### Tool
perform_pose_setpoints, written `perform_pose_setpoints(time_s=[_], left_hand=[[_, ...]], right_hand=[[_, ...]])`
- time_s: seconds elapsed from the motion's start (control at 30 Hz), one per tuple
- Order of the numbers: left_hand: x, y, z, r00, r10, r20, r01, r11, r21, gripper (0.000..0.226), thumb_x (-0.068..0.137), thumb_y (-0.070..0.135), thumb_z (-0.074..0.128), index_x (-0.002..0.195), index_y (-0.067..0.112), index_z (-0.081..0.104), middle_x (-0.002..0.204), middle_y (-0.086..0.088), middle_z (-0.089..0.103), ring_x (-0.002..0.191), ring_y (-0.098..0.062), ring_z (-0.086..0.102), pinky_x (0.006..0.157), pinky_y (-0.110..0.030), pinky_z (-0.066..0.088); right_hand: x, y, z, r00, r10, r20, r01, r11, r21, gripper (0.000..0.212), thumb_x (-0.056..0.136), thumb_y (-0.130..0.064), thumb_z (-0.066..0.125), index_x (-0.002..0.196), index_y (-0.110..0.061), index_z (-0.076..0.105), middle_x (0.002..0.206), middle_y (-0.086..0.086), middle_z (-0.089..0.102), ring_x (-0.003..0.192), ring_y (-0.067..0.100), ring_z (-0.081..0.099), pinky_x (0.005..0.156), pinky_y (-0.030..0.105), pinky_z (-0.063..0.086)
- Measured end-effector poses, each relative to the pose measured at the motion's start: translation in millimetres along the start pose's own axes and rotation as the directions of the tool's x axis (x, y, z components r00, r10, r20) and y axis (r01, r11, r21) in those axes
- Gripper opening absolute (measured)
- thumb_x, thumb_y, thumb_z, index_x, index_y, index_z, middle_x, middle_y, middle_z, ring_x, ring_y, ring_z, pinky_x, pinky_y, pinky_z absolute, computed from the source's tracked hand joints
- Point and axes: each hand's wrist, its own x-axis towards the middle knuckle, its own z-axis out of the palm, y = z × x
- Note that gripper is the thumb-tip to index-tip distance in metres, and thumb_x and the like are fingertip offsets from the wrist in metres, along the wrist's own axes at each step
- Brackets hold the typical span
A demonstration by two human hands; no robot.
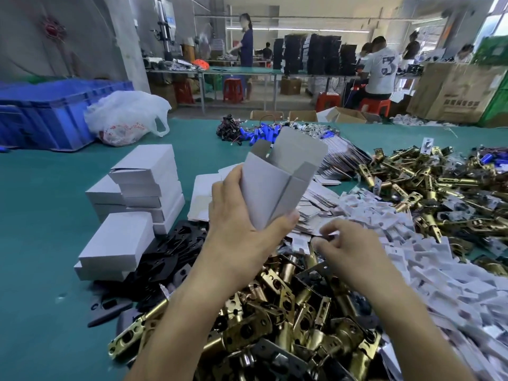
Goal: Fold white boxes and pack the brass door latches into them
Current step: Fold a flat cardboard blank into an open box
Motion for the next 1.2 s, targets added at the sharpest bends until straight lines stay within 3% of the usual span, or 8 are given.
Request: perform_pose_setpoints(time_s=[0.13, 0.27, 0.4, 0.5, 0.63, 0.77, 0.93, 1.2], left_hand=[[-4, 0, 4, 0.990, 0.122, -0.070, -0.121, 0.993, 0.016, 0.076, 0.070, 0.057, 0.073, 0.129, 0.045, 0.026, 0.127, 0.015, 0.039, 0.120, -0.009, 0.044, 0.096, -0.027, 0.042], [-6, -3, 7, 0.981, 0.183, -0.063, -0.181, 0.983, 0.041, 0.074, 0.074, 0.058, 0.071, 0.131, 0.045, 0.024, 0.125, 0.017, 0.046, 0.109, -0.010, 0.051, 0.086, -0.035, 0.050], [-6, -8, 12, 0.980, 0.189, -0.053, -0.183, 0.978, 0.101, 0.083, 0.075, 0.053, 0.076, 0.134, 0.044, 0.019, 0.124, 0.018, 0.041, 0.105, -0.008, 0.048, 0.084, -0.038, 0.052], [-5, -11, 12, 0.981, 0.167, -0.096, -0.159, 0.984, 0.085, 0.092, 0.073, 0.048, 0.082, 0.140, 0.047, 0.019, 0.128, 0.020, 0.041, 0.108, -0.005, 0.049, 0.087, -0.032, 0.051], [-3, -13, 14, 0.974, 0.178, -0.137, -0.154, 0.974, 0.166, 0.094, 0.074, 0.042, 0.082, 0.148, 0.044, 0.024, 0.132, 0.017, 0.046, 0.115, -0.010, 0.050, 0.091, -0.035, 0.049], [-5, -15, 15, 0.979, 0.168, -0.112, -0.122, 0.935, 0.333, 0.089, 0.073, 0.042, 0.079, 0.146, 0.036, 0.028, 0.128, 0.012, 0.048, 0.107, -0.012, 0.049, 0.083, -0.039, 0.050], [-10, -10, 20, 0.979, 0.202, -0.034, -0.175, 0.911, 0.374, 0.086, 0.068, 0.044, 0.074, 0.139, 0.041, 0.026, 0.123, 0.014, 0.047, 0.102, -0.014, 0.048, 0.073, -0.034, 0.044], [-13, -2, 27, 0.962, 0.272, -0.012, -0.256, 0.920, 0.295, 0.084, 0.071, 0.044, 0.075, 0.144, 0.032, 0.034, 0.123, 0.010, 0.052, 0.103, -0.014, 0.052, 0.081, -0.037, 0.051]], right_hand=[[-3, -3, 17, 0.990, 0.082, 0.116, -0.066, 0.989, -0.132, 0.029, 0.080, -0.036, 0.067, 0.106, -0.027, 0.058, 0.086, -0.004, 0.064, 0.082, 0.018, 0.060, 0.070, 0.034, 0.050], [-4, -4, 18, 0.986, 0.099, 0.131, -0.094, 0.995, -0.045, 0.054, 0.077, -0.032, 0.067, 0.129, -0.028, 0.052, 0.102, 0.000, 0.065, 0.090, 0.019, 0.060, 0.072, 0.033, 0.047], [3, 1, 0, 0.985, 0.117, 0.130, -0.120, 0.993, 0.017, 0.066, 0.081, -0.021, 0.068, 0.143, -0.025, 0.045, 0.111, 0.004, 0.065, 0.083, 0.015, 0.059, 0.063, 0.025, 0.044], [-2, 3, -27, 0.977, 0.106, 0.187, -0.162, 0.935, 0.316, 0.065, 0.085, -0.004, 0.070, 0.142, -0.023, 0.043, 0.090, 0.011, 0.066, 0.062, 0.012, 0.067, 0.054, 0.026, 0.051], [-9, -7, -57, 0.996, 0.022, -0.083, 0.024, 0.856, 0.516, 0.040, 0.081, -0.011, 0.075, 0.114, -0.025, 0.055, 0.092, 0.006, 0.068, 0.079, 0.015, 0.067, 0.062, 0.022, 0.046], [-25, -28, -65, 0.950, -0.102, -0.294, 0.281, 0.689, 0.668, 0.081, 0.069, -0.025, 0.078, 0.140, -0.036, 0.041, 0.091, -0.003, 0.075, 0.089, 0.009, 0.072, 0.076, 0.027, 0.049], [-32, -44, -63, 0.811, -0.219, -0.542, 0.558, 0.565, 0.607, 0.062, 0.082, -0.010, 0.075, 0.131, -0.022, 0.039, 0.087, -0.004, 0.074, 0.082, 0.016, 0.073, 0.077, 0.022, 0.056], [-31, -48, -56, 0.733, -0.180, -0.656, 0.567, 0.694, 0.444, 0.065, 0.074, -0.024, 0.084, 0.123, -0.022, 0.041, 0.089, 0.002, 0.071, 0.077, 0.015, 0.073, 0.067, 0.029, 0.058]])
